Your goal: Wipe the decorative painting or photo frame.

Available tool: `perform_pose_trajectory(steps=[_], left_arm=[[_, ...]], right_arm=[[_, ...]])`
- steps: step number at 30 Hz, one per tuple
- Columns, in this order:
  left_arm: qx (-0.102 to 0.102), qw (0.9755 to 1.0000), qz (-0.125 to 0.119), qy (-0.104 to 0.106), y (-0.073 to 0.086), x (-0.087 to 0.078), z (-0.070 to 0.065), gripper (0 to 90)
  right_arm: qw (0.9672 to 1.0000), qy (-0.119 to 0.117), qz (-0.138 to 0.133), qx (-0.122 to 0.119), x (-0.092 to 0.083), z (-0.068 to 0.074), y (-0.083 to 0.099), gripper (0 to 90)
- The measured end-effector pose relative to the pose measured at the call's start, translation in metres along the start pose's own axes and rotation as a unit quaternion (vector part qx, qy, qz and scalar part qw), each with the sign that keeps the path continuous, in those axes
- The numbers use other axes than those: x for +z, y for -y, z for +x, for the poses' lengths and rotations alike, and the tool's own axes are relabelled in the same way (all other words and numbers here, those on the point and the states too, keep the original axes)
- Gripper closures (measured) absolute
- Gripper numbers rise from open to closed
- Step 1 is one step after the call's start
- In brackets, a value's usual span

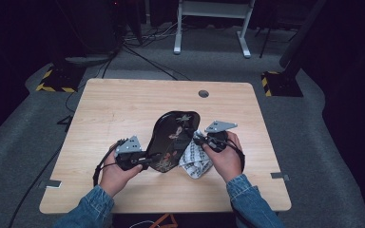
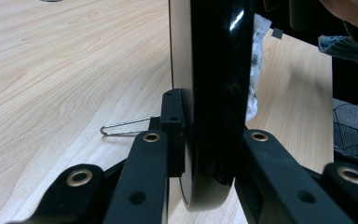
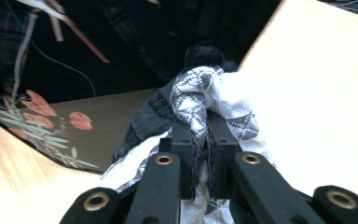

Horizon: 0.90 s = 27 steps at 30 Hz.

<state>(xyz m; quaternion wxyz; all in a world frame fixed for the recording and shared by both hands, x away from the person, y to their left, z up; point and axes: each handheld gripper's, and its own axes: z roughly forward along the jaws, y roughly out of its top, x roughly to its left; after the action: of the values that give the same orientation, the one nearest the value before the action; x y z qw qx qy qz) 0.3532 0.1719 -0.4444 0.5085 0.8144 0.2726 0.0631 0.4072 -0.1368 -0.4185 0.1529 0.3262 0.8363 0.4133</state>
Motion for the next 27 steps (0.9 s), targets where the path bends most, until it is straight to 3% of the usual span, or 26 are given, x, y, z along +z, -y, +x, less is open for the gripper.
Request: perform_pose_trajectory(steps=[5,10,17,27], left_arm=[[-0.002,1.0,-0.001,-0.001,0.0,0.001,0.0,79.0],[0.0,1.0,0.0,-0.004,-0.001,0.001,0.0,79.1],[-0.001,1.0,0.001,-0.005,-0.001,0.001,0.0,79.2],[-0.001,1.0,0.001,-0.006,-0.001,0.001,0.0,79.5]], right_arm=[[1.0,0.004,-0.002,0.003,0.0,-0.001,0.001,84.6],[1.0,-0.003,0.001,-0.007,0.003,0.009,-0.001,84.4],[0.9987,-0.033,0.004,-0.039,0.01,0.035,-0.005,84.3],[0.9954,-0.07,0.003,-0.065,0.018,0.062,-0.008,84.3]])
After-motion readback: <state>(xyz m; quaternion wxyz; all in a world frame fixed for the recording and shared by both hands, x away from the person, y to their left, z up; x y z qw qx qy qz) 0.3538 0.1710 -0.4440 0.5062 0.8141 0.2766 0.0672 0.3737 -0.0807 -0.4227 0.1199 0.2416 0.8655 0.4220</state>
